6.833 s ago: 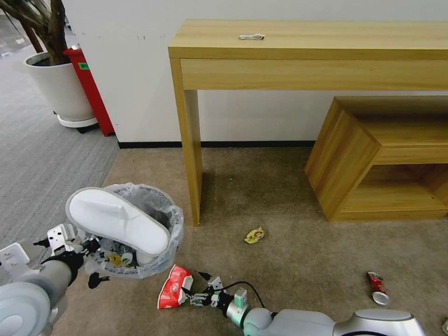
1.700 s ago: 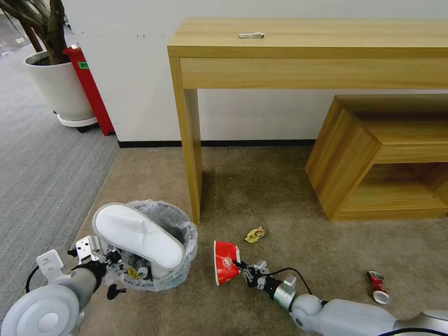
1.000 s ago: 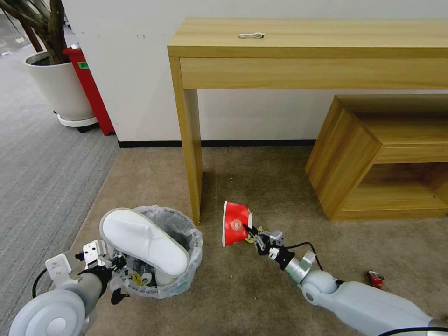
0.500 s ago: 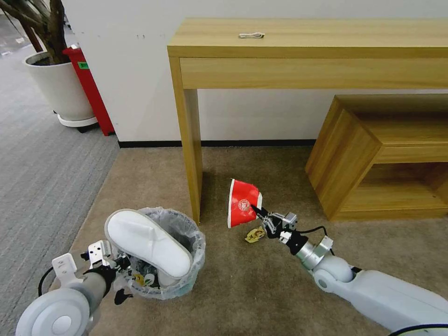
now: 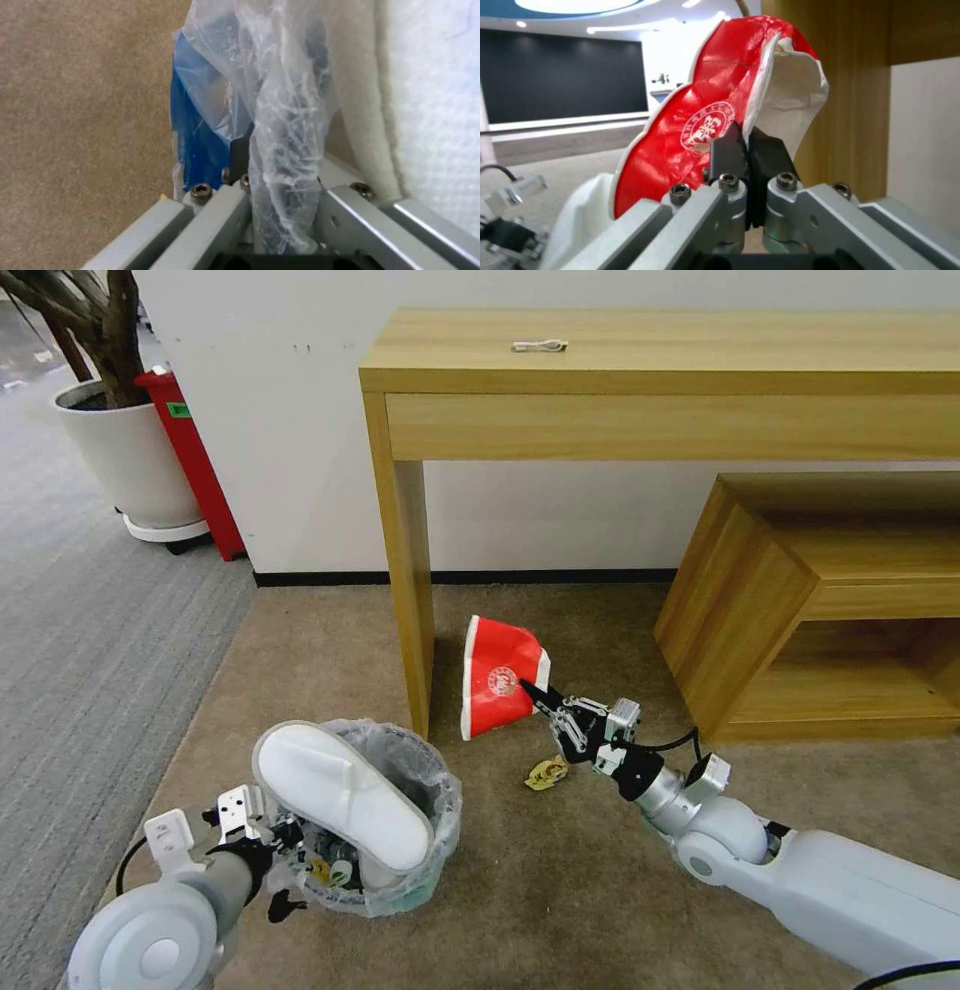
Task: Pick up the trash bin and place the garbage on the floor into it.
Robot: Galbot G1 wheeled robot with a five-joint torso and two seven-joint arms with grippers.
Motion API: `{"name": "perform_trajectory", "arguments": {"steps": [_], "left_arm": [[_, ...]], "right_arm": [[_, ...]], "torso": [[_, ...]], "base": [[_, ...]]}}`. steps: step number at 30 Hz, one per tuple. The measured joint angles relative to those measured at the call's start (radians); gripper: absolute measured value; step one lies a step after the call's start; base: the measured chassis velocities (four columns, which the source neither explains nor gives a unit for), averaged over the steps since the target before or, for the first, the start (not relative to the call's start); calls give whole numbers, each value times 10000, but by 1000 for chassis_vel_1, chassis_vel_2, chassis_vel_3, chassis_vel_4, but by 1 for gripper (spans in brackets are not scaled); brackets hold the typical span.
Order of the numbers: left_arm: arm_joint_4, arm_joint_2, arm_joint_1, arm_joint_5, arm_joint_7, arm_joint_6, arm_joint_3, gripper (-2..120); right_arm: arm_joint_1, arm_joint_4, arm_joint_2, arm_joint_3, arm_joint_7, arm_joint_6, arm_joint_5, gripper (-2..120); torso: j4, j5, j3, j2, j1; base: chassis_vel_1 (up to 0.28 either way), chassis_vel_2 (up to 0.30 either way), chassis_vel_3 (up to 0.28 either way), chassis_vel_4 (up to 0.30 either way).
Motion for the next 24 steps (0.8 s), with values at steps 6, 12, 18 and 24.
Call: {"name": "perform_trajectory", "arguments": {"steps": [6, 12, 18, 24], "left_arm": [[69, -26, -102, 87, 1, 4, 221, 0], [135, 28, -191, 93, 5, 5, 321, 0], [164, 53, -248, 83, 5, 5, 374, 0], [181, 60, -296, 80, -2, -14, 393, 0]], "right_arm": [[257, 260, -27, -395, 22, -89, 29, 0], [802, 300, 303, -1132, -6, -124, 21, 0], [1243, 349, 701, -1812, 68, -221, 22, 0], [1757, 464, 1086, -2779, 409, -375, -125, 0]], "torso": [[0, 0, 0, 0, 0], [0, 0, 0, 0, 0], [0, -1, 0, 0, 0], [0, -1, 0, -1, 0]], "base": [[0, 0, 0, 0], [0, 0, 0, 0], [0, 0, 0, 0], [0, 0, 0, 0]]}}
